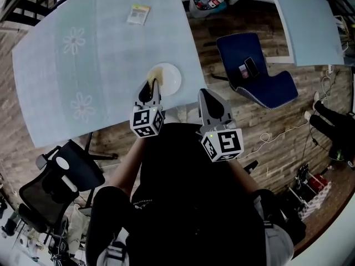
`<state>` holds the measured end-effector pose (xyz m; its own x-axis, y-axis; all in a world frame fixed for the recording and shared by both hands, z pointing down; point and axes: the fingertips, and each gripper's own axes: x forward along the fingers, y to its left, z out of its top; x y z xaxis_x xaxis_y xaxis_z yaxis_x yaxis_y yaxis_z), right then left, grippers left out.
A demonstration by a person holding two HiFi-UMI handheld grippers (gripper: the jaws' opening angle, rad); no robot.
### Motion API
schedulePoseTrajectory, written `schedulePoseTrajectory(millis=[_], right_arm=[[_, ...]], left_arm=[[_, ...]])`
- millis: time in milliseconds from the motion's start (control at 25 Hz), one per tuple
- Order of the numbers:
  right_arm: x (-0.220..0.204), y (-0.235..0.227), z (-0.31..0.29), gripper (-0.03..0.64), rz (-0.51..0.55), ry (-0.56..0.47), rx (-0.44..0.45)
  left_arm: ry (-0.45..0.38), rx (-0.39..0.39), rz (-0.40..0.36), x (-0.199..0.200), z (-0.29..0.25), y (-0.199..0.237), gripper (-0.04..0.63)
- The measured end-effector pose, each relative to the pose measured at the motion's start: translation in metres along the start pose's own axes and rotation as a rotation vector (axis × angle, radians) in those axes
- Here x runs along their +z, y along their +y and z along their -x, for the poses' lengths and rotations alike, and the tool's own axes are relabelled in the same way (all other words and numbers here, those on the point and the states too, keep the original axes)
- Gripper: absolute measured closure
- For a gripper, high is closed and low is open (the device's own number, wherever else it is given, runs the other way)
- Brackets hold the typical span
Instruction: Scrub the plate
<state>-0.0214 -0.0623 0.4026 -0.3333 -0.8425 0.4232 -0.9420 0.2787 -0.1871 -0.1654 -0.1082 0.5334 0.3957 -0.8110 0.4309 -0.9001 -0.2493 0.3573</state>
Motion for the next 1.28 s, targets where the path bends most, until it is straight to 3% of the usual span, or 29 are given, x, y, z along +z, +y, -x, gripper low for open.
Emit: schedulePoseTrajectory(millis=[200, 400, 1080, 1280], right_arm=[[0.002, 0.001, -0.007, 0.607, 0.019, 0.029, 0.019], [-0.001, -0.019, -0.008, 0.607, -0.037, 0.037, -0.026], [-0.015, -0.05, -0.012, 0.607, -0.097, 0.103, -0.1], [-0.019, -0.054, -0.012, 0.607, -0.105, 0.109, -0.107]], left_arm=[[0.059, 0.011, 0.054, -0.016, -0.019, 0.004, 0.526], [0.121, 0.007, 0.004, -0.029, -0.05, 0.001, 0.526], [0.292, -0.05, -0.059, -0.073, -0.105, -0.012, 0.528], [0.339, -0.015, -0.107, -0.083, -0.11, -0.005, 0.526]])
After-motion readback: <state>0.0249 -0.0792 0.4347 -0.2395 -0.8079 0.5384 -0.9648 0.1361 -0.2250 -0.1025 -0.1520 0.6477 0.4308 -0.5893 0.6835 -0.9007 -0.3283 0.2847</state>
